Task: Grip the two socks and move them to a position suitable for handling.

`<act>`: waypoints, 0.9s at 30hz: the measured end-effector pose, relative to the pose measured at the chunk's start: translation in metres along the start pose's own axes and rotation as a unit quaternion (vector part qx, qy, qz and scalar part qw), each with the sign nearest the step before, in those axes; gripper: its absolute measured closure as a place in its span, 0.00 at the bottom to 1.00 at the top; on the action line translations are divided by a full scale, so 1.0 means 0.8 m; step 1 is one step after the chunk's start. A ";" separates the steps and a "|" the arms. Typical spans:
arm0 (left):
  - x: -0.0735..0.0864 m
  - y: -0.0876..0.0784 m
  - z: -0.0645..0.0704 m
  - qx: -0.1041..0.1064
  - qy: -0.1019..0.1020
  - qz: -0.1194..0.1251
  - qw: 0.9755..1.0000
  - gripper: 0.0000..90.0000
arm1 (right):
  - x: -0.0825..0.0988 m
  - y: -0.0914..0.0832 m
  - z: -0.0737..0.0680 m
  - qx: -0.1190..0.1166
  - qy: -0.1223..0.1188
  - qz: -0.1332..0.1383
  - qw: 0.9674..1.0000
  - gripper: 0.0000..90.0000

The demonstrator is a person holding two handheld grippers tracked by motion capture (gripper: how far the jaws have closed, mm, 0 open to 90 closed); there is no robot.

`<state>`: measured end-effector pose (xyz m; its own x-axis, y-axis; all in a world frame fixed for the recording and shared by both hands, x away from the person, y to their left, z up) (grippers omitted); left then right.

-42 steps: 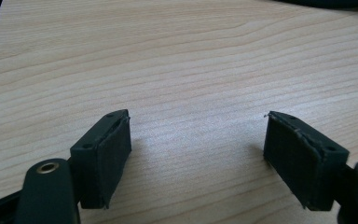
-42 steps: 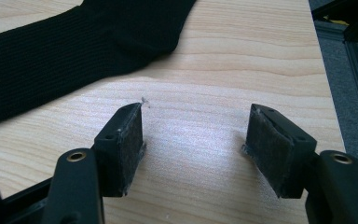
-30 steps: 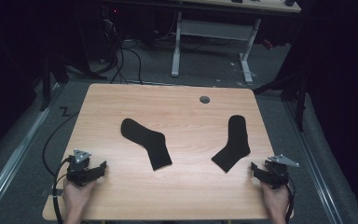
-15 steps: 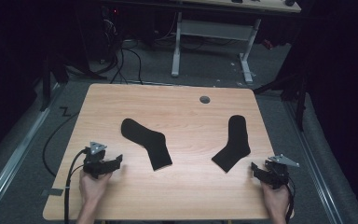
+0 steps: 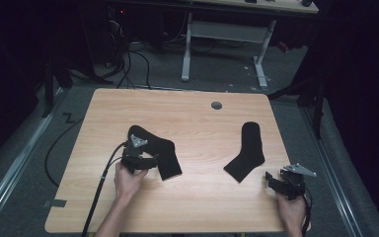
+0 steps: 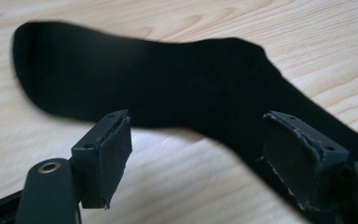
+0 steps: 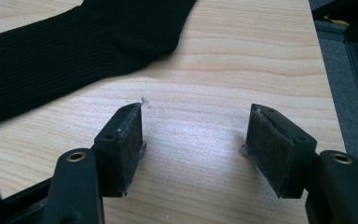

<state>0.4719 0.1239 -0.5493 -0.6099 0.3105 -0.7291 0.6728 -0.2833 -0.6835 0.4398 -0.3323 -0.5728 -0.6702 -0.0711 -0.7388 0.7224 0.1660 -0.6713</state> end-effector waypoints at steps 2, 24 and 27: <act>-0.006 0.006 0.006 0.001 0.005 0.000 1.000 0.26 | 0.000 0.000 0.000 0.001 0.001 0.000 1.000 0.40; -0.009 0.046 0.064 0.068 0.085 -0.028 0.994 0.30 | 0.000 0.000 0.000 -0.002 -0.005 0.001 1.000 0.40; -0.011 0.046 0.074 0.076 0.094 -0.027 0.992 0.29 | 0.000 0.000 0.000 -0.002 -0.005 0.001 1.000 0.40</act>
<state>0.4774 0.0569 -0.5706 -0.5447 0.4884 -0.6817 0.5622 -0.3905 -0.7290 0.4400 -0.3321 -0.5727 -0.6673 -0.0807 -0.7404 0.7227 0.1705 -0.6698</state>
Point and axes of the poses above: each handheld gripper's, and its own axes: y roughly forward along the jaws, x roughly out of its underside, z roughly to its right, the point moved 10 cm from there along y, roughly forward along the jaws, and after that the axes turned 6 degrees about y, right-handed, at the moved point
